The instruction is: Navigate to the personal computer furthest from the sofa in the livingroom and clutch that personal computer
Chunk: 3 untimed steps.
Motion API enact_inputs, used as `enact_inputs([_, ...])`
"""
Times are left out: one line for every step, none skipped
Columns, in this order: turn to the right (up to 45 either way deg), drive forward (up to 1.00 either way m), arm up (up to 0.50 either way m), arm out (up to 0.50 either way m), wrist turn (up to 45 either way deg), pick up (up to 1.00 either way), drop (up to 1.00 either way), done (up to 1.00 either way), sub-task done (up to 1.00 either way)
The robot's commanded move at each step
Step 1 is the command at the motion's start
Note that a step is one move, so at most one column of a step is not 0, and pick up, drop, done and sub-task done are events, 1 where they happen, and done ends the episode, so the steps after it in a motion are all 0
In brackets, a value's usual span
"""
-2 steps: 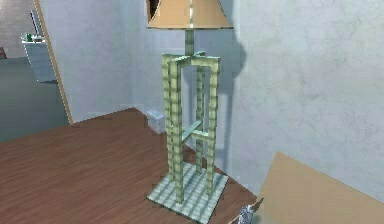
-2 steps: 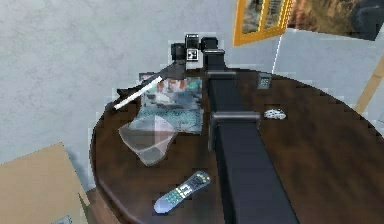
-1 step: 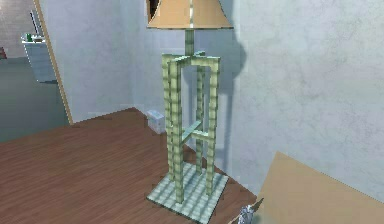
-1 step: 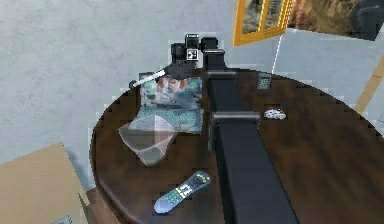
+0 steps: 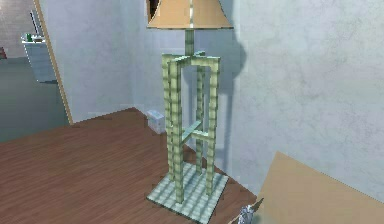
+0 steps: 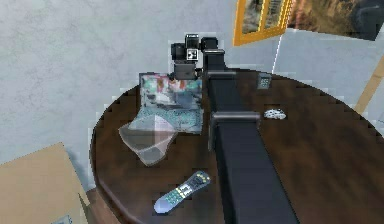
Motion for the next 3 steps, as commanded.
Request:
enact_inputs([0.0, 0.0, 0.0, 0.0, 21.0, 0.0, 0.0, 0.0, 0.0])
enact_inputs([0.0, 0.0, -0.26, 0.0, 0.0, 0.0, 0.0, 0.0, 0.0])
enact_inputs([0.0, 0.0, 0.0, 0.0, 0.0, 1.0, 0.0, 0.0, 0.0])
